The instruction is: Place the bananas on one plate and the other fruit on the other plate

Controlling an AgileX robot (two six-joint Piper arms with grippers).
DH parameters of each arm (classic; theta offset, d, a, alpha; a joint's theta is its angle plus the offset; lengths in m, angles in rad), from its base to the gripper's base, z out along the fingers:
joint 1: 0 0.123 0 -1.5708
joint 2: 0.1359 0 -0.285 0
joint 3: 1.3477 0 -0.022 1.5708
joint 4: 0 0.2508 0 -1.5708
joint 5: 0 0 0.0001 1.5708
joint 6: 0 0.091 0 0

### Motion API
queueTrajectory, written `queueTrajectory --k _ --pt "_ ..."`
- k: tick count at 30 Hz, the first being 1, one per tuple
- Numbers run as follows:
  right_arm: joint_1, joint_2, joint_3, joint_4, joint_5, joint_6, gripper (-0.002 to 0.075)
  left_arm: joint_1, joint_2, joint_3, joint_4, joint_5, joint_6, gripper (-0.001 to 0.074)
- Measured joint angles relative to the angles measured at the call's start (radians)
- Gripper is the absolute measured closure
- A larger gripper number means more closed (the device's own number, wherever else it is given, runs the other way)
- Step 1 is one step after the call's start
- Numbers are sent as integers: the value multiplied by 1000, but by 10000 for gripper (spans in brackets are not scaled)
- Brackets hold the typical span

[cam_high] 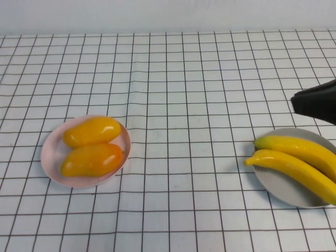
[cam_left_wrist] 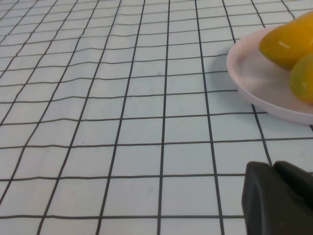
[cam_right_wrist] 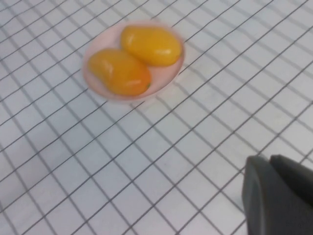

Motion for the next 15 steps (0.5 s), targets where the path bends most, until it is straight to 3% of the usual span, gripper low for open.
queueTrajectory --k 9,15 --pt "0 -460 284 -32 -293 44 740 0 0 0 0 0 0 738" --pt "0 -667 419 -33 -339 91 740 0 0 0 0 0 0 738"
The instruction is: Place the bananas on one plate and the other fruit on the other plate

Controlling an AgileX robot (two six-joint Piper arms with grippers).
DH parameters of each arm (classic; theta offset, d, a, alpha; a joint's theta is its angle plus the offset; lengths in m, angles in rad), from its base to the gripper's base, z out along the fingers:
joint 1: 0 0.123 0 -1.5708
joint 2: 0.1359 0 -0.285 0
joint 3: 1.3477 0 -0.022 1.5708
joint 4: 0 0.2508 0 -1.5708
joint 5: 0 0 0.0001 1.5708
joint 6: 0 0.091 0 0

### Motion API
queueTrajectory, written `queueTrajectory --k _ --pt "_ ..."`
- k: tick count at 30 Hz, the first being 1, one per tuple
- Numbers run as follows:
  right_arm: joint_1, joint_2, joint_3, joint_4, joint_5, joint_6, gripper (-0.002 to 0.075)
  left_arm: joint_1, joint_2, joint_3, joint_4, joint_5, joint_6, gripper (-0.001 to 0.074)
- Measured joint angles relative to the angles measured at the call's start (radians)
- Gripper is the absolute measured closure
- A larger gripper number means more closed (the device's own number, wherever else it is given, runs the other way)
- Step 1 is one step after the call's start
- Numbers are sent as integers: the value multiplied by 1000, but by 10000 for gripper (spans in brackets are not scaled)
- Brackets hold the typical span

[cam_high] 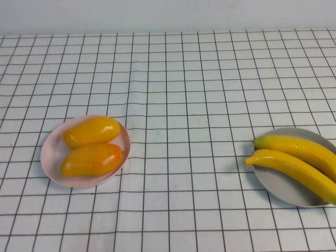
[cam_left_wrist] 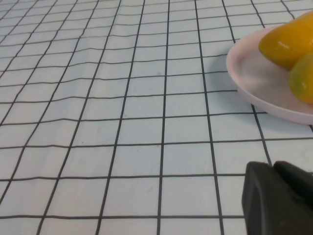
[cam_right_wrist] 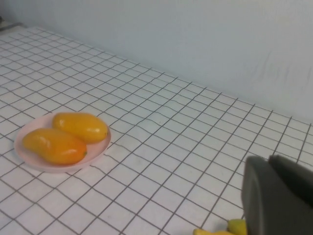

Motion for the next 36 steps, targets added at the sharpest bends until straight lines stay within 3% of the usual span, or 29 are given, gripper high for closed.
queueTrajectory --k 11,14,19,23,29,36 --pt "0 -247 165 -38 -126 49 740 0 0 0 0 0 0 738" --pt "0 -266 167 -209 -140 219 740 0 0 0 0 0 0 738" --pt "0 -266 167 -696 -106 735 740 0 0 0 0 0 0 738" --pt "0 -266 167 -903 -23 984 741 0 0 0 0 0 0 738" --pt "0 -266 169 -911 183 1029 741 0 0 0 0 0 0 738" --pt "0 -299 169 -925 131 979 741 0 0 0 0 0 0 738"
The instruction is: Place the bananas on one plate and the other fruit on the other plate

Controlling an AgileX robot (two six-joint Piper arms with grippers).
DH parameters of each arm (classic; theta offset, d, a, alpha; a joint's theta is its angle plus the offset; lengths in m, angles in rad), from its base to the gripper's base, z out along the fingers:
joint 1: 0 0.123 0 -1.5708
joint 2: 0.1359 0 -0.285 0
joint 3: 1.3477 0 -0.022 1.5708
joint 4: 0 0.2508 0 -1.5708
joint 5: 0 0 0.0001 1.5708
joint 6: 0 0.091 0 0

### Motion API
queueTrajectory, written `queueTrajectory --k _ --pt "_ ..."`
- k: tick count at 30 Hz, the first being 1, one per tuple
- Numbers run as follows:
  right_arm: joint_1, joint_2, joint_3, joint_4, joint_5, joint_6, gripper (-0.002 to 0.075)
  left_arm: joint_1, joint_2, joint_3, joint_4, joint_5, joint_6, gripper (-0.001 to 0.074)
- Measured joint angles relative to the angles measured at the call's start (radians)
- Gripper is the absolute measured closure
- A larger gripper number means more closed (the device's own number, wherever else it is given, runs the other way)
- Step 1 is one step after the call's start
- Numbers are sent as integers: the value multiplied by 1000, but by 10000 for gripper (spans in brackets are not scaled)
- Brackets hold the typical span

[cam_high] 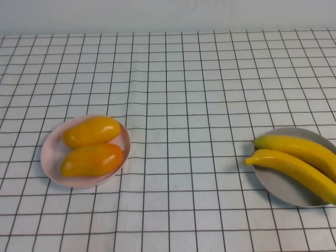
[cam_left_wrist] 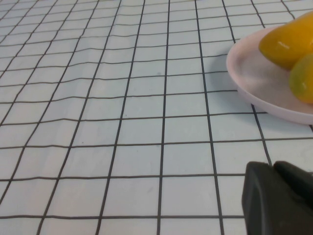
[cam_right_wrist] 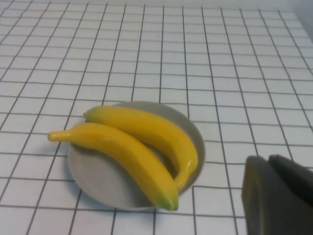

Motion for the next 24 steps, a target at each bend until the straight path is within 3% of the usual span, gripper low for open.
queueTrajectory --k 5,16,19,24 --pt "0 -14 39 -8 -86 -19 741 0 0 0 0 0 0 738" --pt "-2 -42 368 86 -663 -23 741 0 0 0 0 0 0 738" --pt "-37 -79 436 105 -729 -23 741 0 0 0 0 0 0 738" --pt "-171 -138 476 114 -769 -23 741 0 0 0 0 0 0 738"
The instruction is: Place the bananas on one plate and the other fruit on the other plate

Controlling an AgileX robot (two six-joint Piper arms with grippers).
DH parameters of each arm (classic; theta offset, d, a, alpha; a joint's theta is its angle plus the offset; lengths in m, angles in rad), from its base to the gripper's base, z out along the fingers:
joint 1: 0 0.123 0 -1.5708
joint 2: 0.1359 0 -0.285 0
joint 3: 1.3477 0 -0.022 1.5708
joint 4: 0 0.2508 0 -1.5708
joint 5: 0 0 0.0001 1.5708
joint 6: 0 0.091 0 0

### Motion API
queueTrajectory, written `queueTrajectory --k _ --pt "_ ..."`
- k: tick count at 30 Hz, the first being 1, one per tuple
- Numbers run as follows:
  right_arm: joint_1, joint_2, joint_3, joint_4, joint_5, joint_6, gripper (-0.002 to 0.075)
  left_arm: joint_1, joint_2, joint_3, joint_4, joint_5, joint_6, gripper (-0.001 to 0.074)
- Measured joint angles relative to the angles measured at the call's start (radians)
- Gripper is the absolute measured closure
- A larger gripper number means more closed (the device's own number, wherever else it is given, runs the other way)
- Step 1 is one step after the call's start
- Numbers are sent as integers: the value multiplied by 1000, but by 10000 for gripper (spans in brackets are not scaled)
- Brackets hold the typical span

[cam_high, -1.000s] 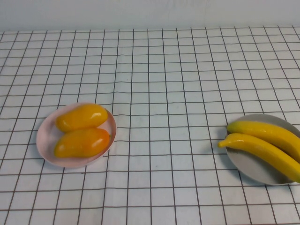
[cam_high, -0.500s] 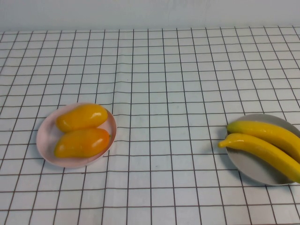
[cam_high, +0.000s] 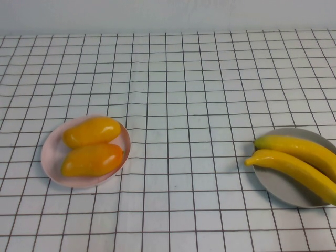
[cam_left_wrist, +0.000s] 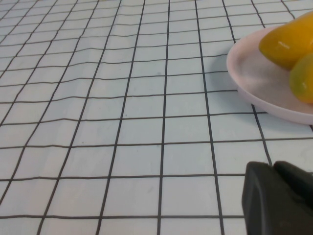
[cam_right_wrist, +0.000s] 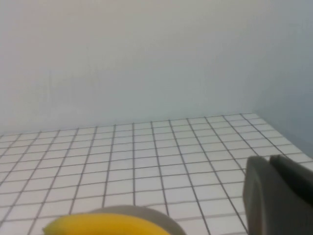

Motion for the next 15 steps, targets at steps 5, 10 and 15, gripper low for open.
queueTrajectory --k 5,10,15 --pt "-46 -2 0 9 68 0 741 0 0 0 0 0 0 738" --pt "-46 -2 0 36 192 0 741 0 0 0 0 0 0 738" --pt "-46 -2 0 82 370 -2 741 0 0 0 0 0 0 738"
